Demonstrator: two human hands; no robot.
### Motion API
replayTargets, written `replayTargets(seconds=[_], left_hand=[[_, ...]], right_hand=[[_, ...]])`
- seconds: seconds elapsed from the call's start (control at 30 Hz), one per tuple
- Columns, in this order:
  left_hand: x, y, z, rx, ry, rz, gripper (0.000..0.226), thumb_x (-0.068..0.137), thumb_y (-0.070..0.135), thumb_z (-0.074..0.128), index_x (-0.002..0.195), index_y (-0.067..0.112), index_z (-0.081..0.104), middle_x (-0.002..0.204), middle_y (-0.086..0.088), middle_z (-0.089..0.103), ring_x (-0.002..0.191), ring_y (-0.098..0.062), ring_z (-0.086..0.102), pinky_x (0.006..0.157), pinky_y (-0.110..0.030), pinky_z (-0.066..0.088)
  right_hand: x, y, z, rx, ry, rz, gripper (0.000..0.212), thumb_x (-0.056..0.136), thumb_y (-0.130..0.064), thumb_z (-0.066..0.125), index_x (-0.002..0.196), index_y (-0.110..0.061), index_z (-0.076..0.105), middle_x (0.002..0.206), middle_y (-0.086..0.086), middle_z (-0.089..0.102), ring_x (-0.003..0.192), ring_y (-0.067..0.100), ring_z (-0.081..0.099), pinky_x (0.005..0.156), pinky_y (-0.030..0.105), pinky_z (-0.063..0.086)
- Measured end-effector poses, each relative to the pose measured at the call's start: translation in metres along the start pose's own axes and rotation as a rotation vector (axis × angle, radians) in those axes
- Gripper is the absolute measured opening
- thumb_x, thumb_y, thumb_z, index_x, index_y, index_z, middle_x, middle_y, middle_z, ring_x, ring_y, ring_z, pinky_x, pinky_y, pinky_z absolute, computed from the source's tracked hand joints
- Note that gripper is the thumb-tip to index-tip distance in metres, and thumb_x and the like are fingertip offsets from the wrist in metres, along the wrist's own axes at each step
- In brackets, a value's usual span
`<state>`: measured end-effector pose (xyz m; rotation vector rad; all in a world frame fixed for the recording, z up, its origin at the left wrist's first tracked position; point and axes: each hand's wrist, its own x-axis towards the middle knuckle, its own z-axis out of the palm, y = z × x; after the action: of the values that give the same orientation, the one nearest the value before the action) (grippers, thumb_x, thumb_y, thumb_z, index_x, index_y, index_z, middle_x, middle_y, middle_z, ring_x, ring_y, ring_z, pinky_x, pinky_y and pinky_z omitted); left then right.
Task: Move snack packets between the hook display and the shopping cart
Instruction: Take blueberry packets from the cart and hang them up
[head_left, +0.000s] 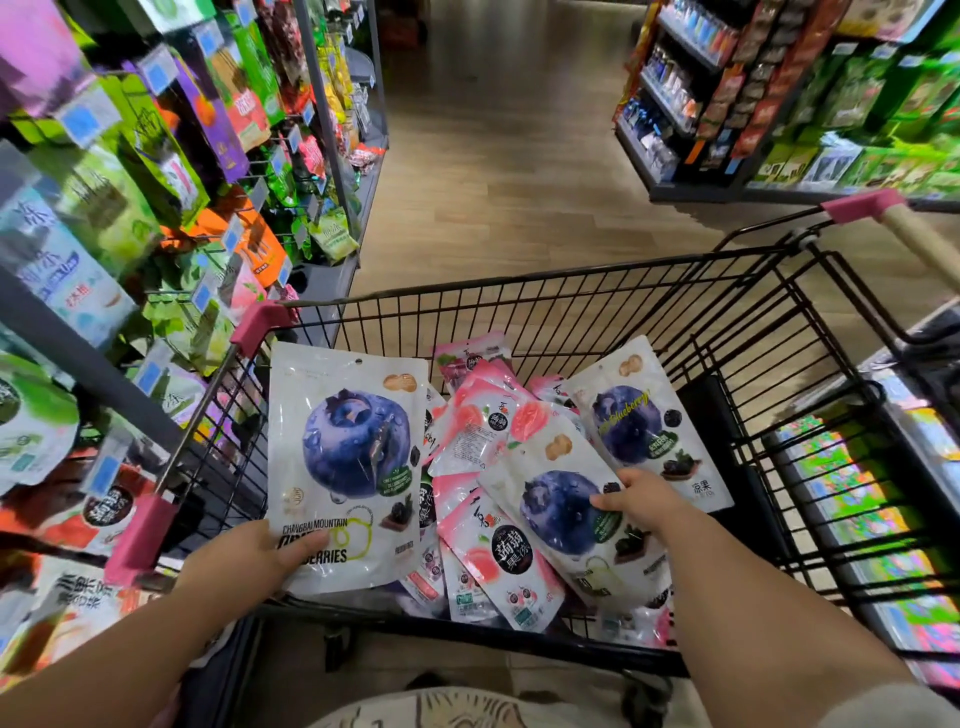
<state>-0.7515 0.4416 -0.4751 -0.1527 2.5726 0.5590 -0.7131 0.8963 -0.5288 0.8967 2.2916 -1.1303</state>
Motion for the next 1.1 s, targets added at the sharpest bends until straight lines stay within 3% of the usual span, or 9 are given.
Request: replayTargets(seconds=[0.17, 0.3, 0.37, 0.5, 0.63, 0.73, 0.83, 0.97, 1.1], left_hand=[[-0.014, 0.013, -0.004, -0.010, 0.002, -0.035, 0.076, 0.053, 0.087, 0.043, 0.079, 0.019, 0.066, 0.081, -0.002, 0.069, 0.084, -0.022, 0.066, 0.079, -0.029, 0.049], [-0.023, 0.019, -0.012, -0.091, -0.009, -0.046, 0.050, 0.066, 0.079, 0.049, 0.068, 0.031, 0.063, 0.083, -0.004, 0.067, 0.093, -0.024, 0.066, 0.081, -0.029, 0.048], [-0.033, 0.027, -0.020, -0.213, 0.012, 0.024, 0.031, 0.071, 0.069, 0.055, 0.083, 0.045, 0.071, 0.101, -0.009, 0.070, 0.106, -0.024, 0.064, 0.088, -0.032, 0.047], [-0.045, 0.033, -0.045, -0.476, 0.136, -0.017, 0.060, 0.081, 0.059, 0.065, 0.121, 0.014, 0.065, 0.118, -0.015, 0.067, 0.107, -0.023, 0.061, 0.080, -0.027, 0.040], [-0.067, 0.025, -0.078, -0.525, 0.288, -0.008, 0.043, 0.089, 0.048, 0.059, 0.107, 0.011, 0.072, 0.092, -0.020, 0.068, 0.087, -0.029, 0.063, 0.073, -0.033, 0.041], [-0.093, 0.016, -0.109, -0.569, 0.403, -0.015, 0.046, 0.088, 0.044, 0.062, 0.048, 0.022, 0.059, 0.048, 0.002, 0.037, 0.050, -0.016, 0.036, 0.057, -0.030, 0.033], [-0.120, 0.000, -0.137, -0.620, 0.576, -0.021, 0.049, 0.084, 0.047, 0.064, 0.052, 0.013, 0.052, 0.035, 0.007, 0.035, 0.042, -0.009, 0.033, 0.046, -0.022, 0.025], [-0.155, -0.033, -0.163, -0.681, 0.734, 0.009, 0.040, 0.077, 0.068, 0.056, 0.096, 0.036, 0.071, 0.091, 0.009, 0.068, 0.086, -0.010, 0.060, 0.073, -0.024, 0.042], [-0.190, -0.064, -0.178, -0.707, 0.907, -0.025, 0.030, 0.090, 0.038, 0.060, 0.116, 0.026, 0.069, 0.115, 0.008, 0.068, 0.100, -0.002, 0.058, 0.066, -0.005, 0.036]], right_hand=[[-0.024, -0.042, 0.001, 0.334, 0.005, -0.131, 0.038, 0.081, -0.023, 0.078, 0.114, -0.011, 0.064, 0.108, 0.009, 0.071, 0.091, 0.023, 0.068, 0.081, 0.035, 0.054], [-0.046, -0.079, 0.000, 0.630, -0.006, -0.284, 0.026, 0.086, -0.017, 0.072, 0.110, -0.020, 0.063, 0.105, 0.003, 0.074, 0.098, 0.026, 0.069, 0.093, 0.043, 0.052], [-0.059, -0.104, 0.000, 0.716, 0.000, -0.361, 0.026, 0.088, -0.015, 0.069, 0.112, -0.022, 0.061, 0.102, -0.003, 0.074, 0.098, 0.020, 0.068, 0.090, 0.038, 0.051], [-0.087, -0.169, 0.002, 0.800, -0.074, -0.511, 0.020, 0.094, -0.004, 0.057, 0.104, -0.022, 0.059, 0.090, -0.005, 0.076, 0.082, 0.010, 0.073, 0.077, 0.032, 0.051], [-0.122, -0.229, 0.017, 0.780, -0.168, -0.631, 0.013, 0.096, -0.006, 0.055, 0.103, -0.016, 0.058, 0.086, -0.001, 0.076, 0.074, 0.012, 0.072, 0.065, 0.032, 0.056], [-0.153, -0.270, 0.039, 0.746, -0.254, -0.708, 0.036, 0.084, -0.018, 0.069, 0.116, -0.007, 0.057, 0.095, 0.008, 0.075, 0.087, 0.029, 0.071, 0.082, 0.048, 0.056], [-0.182, -0.306, 0.065, 0.709, -0.338, -0.771, 0.020, 0.088, -0.012, 0.066, 0.106, -0.008, 0.059, 0.092, 0.019, 0.069, 0.078, 0.033, 0.064, 0.069, 0.046, 0.052], [-0.214, -0.346, 0.106, 0.681, -0.472, -0.847, 0.019, 0.094, -0.007, 0.057, 0.106, -0.019, 0.064, 0.085, 0.011, 0.074, 0.062, 0.027, 0.065, 0.062, 0.040, 0.050], [-0.248, -0.379, 0.143, 0.612, -0.612, -0.942, 0.026, 0.093, -0.014, 0.061, 0.117, -0.024, 0.062, 0.103, 0.010, 0.074, 0.085, 0.036, 0.070, 0.067, 0.050, 0.050]])
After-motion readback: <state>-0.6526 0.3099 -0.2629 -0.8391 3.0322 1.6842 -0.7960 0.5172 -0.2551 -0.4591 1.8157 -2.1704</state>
